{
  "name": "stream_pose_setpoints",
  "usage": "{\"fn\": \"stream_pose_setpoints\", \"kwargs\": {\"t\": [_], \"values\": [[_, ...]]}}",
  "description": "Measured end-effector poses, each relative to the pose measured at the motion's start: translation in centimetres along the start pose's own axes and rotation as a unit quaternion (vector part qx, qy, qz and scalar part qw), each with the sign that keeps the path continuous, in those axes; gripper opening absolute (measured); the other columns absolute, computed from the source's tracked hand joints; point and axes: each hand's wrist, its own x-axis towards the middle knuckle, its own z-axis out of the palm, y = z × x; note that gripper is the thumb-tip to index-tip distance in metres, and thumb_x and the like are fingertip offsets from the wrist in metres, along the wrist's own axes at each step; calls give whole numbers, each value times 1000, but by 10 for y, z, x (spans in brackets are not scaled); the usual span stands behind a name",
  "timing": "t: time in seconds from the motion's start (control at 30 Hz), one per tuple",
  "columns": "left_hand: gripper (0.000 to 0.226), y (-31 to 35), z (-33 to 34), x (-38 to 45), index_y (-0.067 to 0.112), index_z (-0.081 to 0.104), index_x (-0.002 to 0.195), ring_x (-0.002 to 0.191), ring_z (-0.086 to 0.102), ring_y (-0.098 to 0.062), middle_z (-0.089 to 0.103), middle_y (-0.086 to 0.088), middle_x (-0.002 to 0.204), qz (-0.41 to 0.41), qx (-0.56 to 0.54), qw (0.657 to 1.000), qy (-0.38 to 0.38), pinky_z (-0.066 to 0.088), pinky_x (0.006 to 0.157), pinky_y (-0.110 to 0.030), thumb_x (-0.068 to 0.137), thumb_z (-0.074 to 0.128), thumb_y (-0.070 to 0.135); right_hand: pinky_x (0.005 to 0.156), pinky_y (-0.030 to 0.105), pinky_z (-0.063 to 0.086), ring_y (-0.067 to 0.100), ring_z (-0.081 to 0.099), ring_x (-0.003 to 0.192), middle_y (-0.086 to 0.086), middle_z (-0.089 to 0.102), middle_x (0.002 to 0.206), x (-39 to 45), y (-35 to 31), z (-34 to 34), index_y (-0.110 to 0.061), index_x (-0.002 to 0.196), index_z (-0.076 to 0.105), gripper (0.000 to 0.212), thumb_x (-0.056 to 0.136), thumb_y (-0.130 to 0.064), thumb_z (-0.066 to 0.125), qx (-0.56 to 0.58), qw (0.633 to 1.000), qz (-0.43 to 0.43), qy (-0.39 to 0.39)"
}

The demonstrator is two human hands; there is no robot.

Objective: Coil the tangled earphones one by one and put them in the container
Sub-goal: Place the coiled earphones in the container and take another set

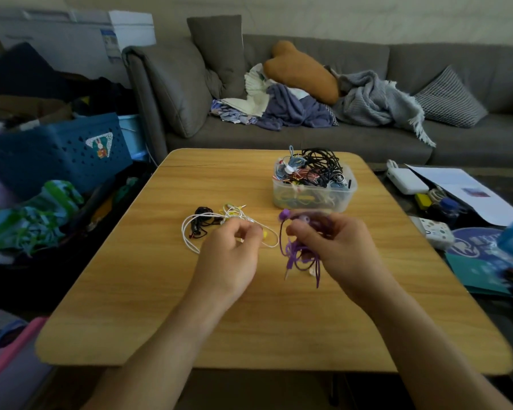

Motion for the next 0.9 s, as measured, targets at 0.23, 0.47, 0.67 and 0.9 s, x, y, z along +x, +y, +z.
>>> {"fn": "stream_pose_setpoints", "kwargs": {"t": [0.23, 0.47, 0.67, 0.9], "values": [[4, -10, 8, 20, 12, 65, 89, 88, 54, -21, 58, -2, 92, 179, 189, 962, 86, 39, 79, -29, 88, 62, 11, 77, 35, 60, 20, 74, 82, 4, 76, 90, 98, -33, -23, -17, 100, 75, 13, 88, -20, 74, -67, 996, -35, 56], [6, -10, 1, 37, 15, 66, 90, 97, 49, -24, 56, -1, 93, 150, 236, 951, 134, 36, 80, -32, 88, 61, 16, 80, 24, 46, 15, 65, 92, 5, 73, 103, 191, -36, -47, -13, 110, 72, 20, 94, -20, 63, -336, 925, -139, 111], [6, -13, 1, 51, 18, 65, 88, 96, 42, -17, 51, 4, 93, 121, 237, 955, 133, 34, 76, -30, 90, 60, 20, 79, 28, 42, 19, 58, 100, -1, 65, 106, 192, 0, -33, -17, 104, 74, 36, 94, -28, 41, -434, 898, -65, -41], [7, -17, -5, 55, 20, 63, 84, 96, 38, -15, 52, 3, 94, 114, 233, 957, 128, 39, 82, -31, 90, 58, 22, 104, 26, 23, 21, 31, 143, 1, 37, 156, 173, 6, -22, -24, 149, 38, 50, 108, -40, 16, -532, 833, -66, -138]]}}
